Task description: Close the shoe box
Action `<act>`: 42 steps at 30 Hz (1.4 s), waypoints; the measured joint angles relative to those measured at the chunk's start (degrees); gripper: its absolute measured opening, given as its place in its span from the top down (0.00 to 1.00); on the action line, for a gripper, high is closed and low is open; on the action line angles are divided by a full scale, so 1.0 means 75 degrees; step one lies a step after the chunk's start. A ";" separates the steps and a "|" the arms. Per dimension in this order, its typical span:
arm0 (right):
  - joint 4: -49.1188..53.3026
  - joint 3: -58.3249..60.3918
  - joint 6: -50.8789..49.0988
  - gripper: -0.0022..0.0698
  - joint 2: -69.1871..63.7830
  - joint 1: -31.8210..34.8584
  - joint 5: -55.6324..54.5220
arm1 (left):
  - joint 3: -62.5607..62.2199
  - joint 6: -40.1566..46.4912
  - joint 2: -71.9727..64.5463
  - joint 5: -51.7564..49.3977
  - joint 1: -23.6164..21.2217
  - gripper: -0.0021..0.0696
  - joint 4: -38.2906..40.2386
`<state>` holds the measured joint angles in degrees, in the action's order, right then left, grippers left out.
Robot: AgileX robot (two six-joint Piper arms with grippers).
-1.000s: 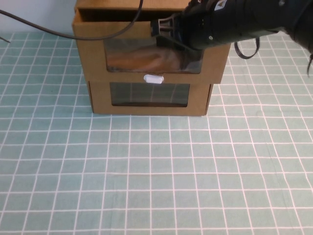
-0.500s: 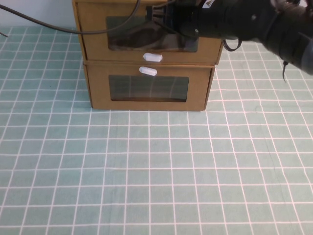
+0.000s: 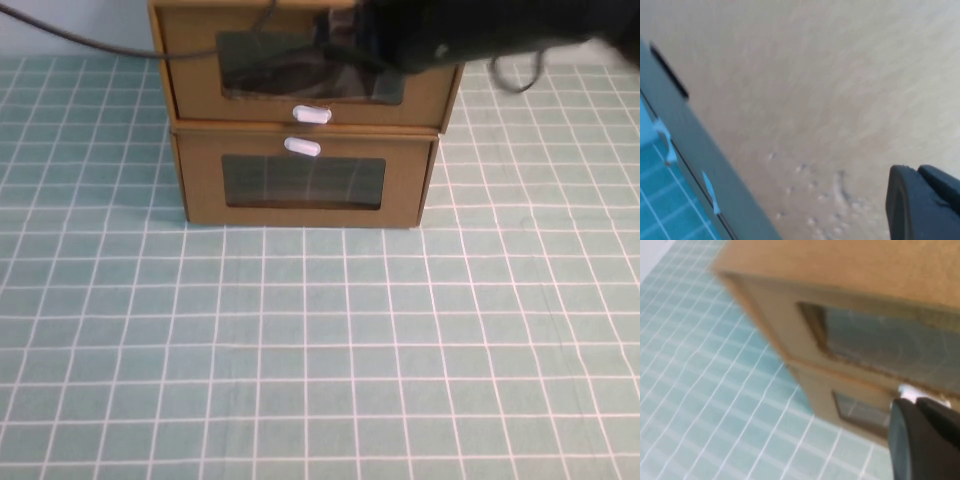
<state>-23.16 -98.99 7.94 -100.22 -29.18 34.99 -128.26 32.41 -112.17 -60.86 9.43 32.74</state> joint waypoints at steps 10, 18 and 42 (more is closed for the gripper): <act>0.1668 0.1515 -0.0778 0.99 0.3246 -0.0028 0.1955 | 0.0921 0.0049 0.2030 0.0309 0.0000 0.98 -0.0312; 0.1959 0.5177 -0.1408 0.99 0.7628 -0.0028 0.2132 | 0.5393 0.1273 0.5544 0.2220 0.0000 0.98 0.0614; 0.1964 1.1538 -0.1939 0.99 1.2421 -0.0028 -0.2947 | 1.6320 0.3760 1.3863 0.7322 0.0000 0.98 0.3599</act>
<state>-8.43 -12.45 -6.60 -7.06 -29.38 12.89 -5.86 60.61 -8.20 -5.94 9.43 59.74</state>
